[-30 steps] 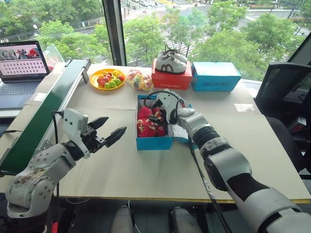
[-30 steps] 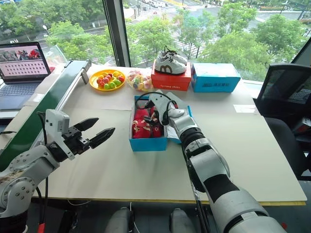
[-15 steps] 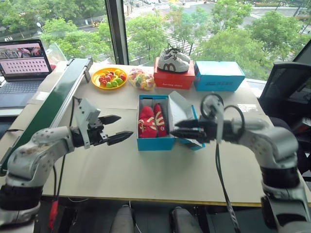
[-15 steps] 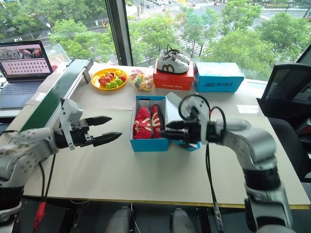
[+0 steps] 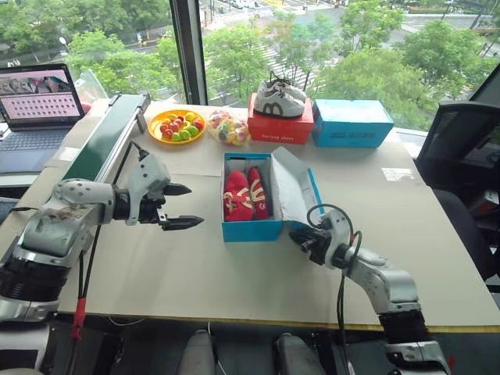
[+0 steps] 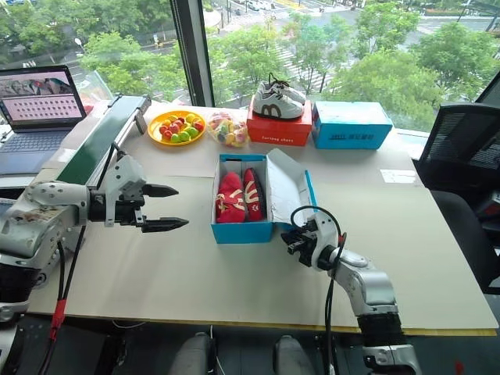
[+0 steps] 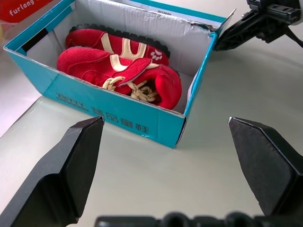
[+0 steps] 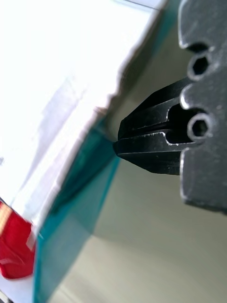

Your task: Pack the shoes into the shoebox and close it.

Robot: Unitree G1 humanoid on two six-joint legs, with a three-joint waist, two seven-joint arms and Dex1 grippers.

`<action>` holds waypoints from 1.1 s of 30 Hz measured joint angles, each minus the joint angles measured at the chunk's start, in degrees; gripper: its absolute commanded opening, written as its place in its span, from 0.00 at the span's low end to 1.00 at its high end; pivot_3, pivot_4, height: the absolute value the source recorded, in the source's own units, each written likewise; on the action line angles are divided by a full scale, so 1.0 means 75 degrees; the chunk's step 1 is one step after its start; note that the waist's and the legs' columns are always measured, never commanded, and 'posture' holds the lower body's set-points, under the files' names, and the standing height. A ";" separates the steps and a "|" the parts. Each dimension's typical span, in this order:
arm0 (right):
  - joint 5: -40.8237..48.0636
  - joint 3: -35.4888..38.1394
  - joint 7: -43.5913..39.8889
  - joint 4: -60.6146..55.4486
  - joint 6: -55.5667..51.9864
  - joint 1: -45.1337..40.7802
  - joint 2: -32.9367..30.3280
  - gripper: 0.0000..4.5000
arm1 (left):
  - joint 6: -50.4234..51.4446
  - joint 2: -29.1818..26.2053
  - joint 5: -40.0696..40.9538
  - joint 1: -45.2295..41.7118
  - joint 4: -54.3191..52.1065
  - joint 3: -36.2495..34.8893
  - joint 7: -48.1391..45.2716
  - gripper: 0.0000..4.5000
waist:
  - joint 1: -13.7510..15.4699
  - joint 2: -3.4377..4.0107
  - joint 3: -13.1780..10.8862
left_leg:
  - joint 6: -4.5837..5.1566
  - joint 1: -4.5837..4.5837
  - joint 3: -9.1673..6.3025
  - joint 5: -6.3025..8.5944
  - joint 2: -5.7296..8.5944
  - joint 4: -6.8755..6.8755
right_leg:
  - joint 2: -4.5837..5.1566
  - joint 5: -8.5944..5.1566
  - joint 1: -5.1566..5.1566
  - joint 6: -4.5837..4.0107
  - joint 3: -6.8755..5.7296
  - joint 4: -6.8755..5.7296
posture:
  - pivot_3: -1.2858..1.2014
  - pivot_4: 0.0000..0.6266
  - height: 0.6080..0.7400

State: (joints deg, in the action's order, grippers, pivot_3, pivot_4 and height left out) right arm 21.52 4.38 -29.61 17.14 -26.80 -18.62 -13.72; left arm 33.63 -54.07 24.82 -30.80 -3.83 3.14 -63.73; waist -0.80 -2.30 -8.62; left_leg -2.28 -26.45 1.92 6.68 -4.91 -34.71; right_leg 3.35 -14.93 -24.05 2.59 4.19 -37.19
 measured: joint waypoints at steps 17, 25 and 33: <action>0.2123 0.0916 -0.0558 -0.2251 -0.0378 -0.1130 0.0024 0.00 | 0.0195 -0.0090 -0.0020 0.0259 -0.0246 -0.0431 0.0061 1.00 | -0.0206 0.0024 -0.0015 | 0.0001 0.0012 -0.0008 0.0000 -0.0002 -0.0003 | -0.0007 -0.0025 -0.0024 -0.0023 0.0006 -0.0092 | 0.52 0.24 1.00; 0.1868 -0.0743 -0.0772 -0.3040 -0.1531 -0.2201 -0.0434 0.00 | 0.0268 -0.0239 -0.0008 0.0686 -0.0552 -0.0836 0.0288 1.00 | -0.0118 0.0021 -0.0017 | 0.0000 0.0010 -0.0020 -0.0001 0.0005 -0.0022 | -0.0002 -0.0042 -0.0018 -0.0024 -0.0008 -0.0104 | 0.52 0.24 1.00; 0.0536 -0.1581 -0.1697 -0.0384 -0.0331 -0.4254 0.0017 0.00 | 0.0628 -0.0225 0.0143 0.1437 -0.1304 -0.1403 0.0819 1.00 | -0.0176 0.0021 -0.0017 | 0.0001 0.0014 -0.0022 -0.0001 0.0000 -0.0008 | -0.0009 -0.0046 -0.0024 -0.0031 -0.0010 -0.0111 | 0.52 0.24 1.00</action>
State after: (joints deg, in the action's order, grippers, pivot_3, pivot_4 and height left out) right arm 25.54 -7.48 -42.34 14.25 -29.28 -50.53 -13.60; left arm 38.34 -55.76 25.89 -20.02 -13.61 -7.38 -57.58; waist -2.12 -2.15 -8.75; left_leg -2.28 -26.35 1.75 6.68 -4.91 -34.77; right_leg 3.28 -15.28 -24.22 2.35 4.11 -38.02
